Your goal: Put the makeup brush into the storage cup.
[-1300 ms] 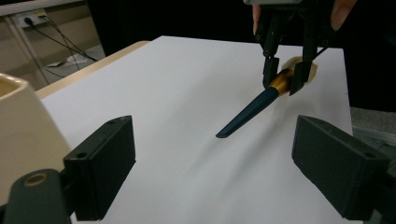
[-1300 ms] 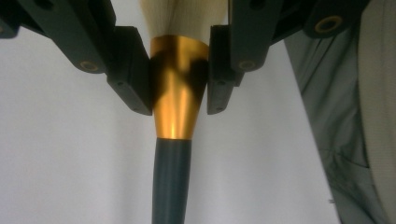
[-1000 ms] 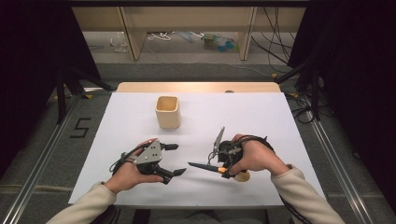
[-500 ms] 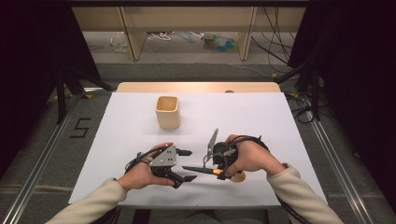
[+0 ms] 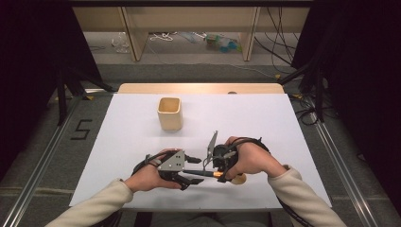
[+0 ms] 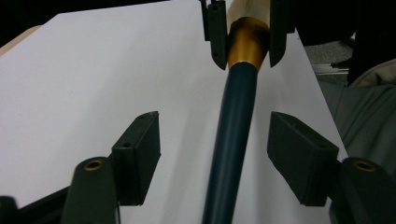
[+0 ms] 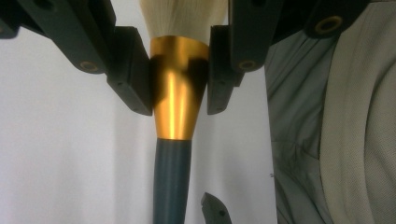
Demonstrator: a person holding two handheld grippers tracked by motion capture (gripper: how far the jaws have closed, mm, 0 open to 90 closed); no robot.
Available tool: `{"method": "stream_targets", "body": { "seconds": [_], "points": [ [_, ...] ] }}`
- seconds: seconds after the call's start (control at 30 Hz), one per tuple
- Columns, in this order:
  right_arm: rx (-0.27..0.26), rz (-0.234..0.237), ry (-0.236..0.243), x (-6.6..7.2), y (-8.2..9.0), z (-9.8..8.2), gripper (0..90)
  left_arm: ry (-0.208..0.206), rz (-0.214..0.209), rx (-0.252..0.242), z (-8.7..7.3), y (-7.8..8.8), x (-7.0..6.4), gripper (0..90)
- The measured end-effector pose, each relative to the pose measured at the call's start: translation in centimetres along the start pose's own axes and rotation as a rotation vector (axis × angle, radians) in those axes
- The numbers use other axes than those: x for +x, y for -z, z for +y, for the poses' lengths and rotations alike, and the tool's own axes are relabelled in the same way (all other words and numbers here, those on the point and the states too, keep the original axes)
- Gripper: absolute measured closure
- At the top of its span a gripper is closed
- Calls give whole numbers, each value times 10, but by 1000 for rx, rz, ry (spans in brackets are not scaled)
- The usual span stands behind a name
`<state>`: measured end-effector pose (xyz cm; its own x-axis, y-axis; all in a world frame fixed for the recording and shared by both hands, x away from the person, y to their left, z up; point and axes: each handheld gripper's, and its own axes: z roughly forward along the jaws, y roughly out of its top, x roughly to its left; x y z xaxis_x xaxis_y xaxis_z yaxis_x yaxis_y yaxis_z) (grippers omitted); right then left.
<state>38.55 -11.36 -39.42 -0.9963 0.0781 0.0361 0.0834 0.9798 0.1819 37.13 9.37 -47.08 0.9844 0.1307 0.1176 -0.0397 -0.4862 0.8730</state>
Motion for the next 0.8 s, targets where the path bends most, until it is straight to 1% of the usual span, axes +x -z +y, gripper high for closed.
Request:
{"method": "stream_targets", "body": {
  "seconds": [0.03, 0.1, 0.13, 0.17, 0.2, 0.23, 0.3, 0.33, 0.4, 0.43, 0.47, 0.5, 0.8],
  "points": [
    [-1, 0, 1, 0, 0, 0, 638, -3, -5, 0, 0, 0, 0, 370],
    [-12, 18, -15, 2, -1, 2, 638, -5, -10, -3, 0, 0, 0, 405],
    [-11, 18, -13, 2, -1, 2, 638, -6, -13, -5, 0, 0, 0, 418],
    [-1, 5, 3, 1, 0, 2, 638, -6, -16, -6, 0, -1, 0, 426],
    [-8, 7, -10, 2, 0, 3, 638, -5, -17, -7, 0, -1, 0, 435],
    [-13, 17, -10, 2, 0, 3, 638, -6, -18, -6, 0, -1, 0, 443],
    [-10, 13, -19, 2, -1, 4, 638, -5, -23, -8, 0, -1, 0, 469],
    [-8, 19, -11, 2, -1, 4, 638, -5, -26, -7, 0, -1, 0, 485],
    [-9, 10, -11, 2, -2, 5, 638, -7, -29, -6, 0, -2, -1, 508],
    [7, 1, 21, 0, -2, 5, 638, -9, -34, -4, 0, -2, -1, 522],
    [5, 3, 19, 0, -2, 5, 638, -10, -35, -2, 0, -3, -1, 533],
    [-8, 14, -8, 2, -2, 6, 638, -12, -37, 0, 0, -3, -1, 543],
    [-9, 13, -7, 3, -1, 7, 638, -46, -53, 25, 1, -7, -2, 620]
  ]
}}
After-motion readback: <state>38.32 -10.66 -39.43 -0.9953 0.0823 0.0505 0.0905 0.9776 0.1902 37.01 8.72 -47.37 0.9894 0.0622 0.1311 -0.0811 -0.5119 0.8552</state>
